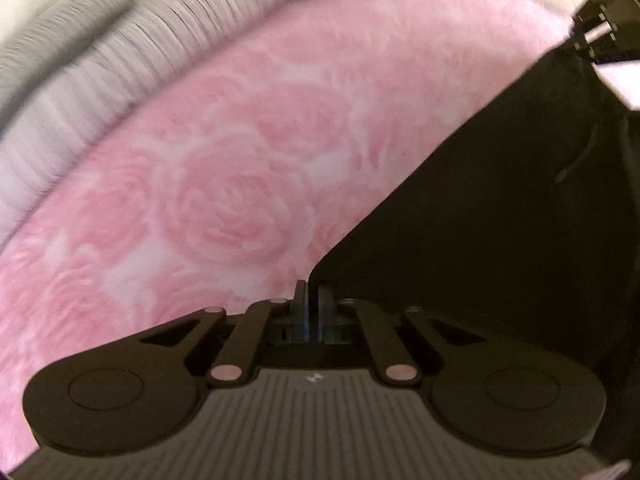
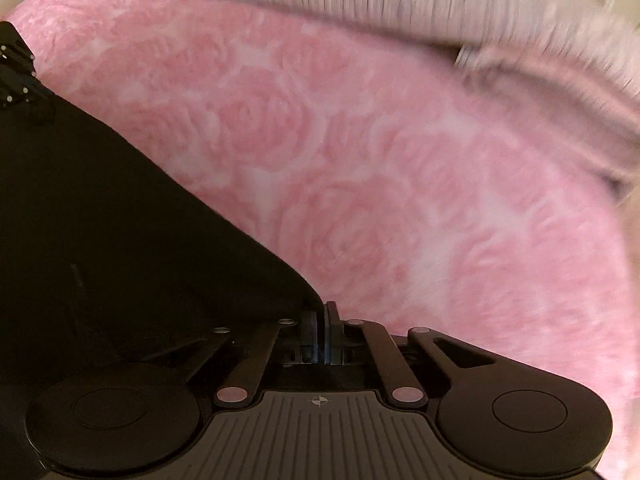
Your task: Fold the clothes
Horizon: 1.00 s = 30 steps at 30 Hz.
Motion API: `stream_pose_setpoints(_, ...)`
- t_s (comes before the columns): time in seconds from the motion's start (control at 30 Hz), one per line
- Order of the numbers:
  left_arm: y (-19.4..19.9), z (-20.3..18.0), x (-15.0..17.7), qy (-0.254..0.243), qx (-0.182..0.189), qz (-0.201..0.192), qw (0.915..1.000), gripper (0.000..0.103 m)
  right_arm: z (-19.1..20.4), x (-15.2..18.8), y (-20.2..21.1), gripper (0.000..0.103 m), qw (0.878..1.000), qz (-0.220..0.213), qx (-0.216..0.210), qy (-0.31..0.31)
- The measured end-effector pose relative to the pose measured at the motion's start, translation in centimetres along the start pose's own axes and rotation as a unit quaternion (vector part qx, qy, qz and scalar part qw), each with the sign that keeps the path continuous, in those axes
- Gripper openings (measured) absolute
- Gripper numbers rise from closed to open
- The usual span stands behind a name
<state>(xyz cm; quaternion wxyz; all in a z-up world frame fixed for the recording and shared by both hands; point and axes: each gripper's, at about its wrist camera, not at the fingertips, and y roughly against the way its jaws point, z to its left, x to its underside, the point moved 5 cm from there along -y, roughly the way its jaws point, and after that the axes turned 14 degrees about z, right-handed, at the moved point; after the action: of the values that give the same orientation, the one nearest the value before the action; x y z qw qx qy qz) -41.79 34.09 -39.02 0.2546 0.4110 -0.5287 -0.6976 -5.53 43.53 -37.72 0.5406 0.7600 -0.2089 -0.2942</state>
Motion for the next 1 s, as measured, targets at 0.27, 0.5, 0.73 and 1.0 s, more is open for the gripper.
stream_pose_setpoints(0.27,11.8,-6.7,10.4,0.109,0.042,-0.035,0.9925,0.001,8.7,8.3,11.6,0.001,0.992,-0.046,0.116,0.025)
stream_pose_setpoints(0.5,10.0,-13.7,21.2,0.205,0.130,0.083,0.9665,0.006,18.2,18.3,12.3,0.002,0.991,0.078,0.107,0.021)
stream_pose_setpoints(0.73,9.8,-13.6,24.5,0.364,0.179,0.102,0.9085,0.029,22.1,21.8,10.2,0.024,0.982,0.161,0.084,-0.042)
stream_pose_setpoints(1.0,8.9,-9.7,26.1,0.549,0.189,0.059,0.8122,0.031,15.8,24.3,12.1,0.054,0.907,0.066,-0.098,-0.404)
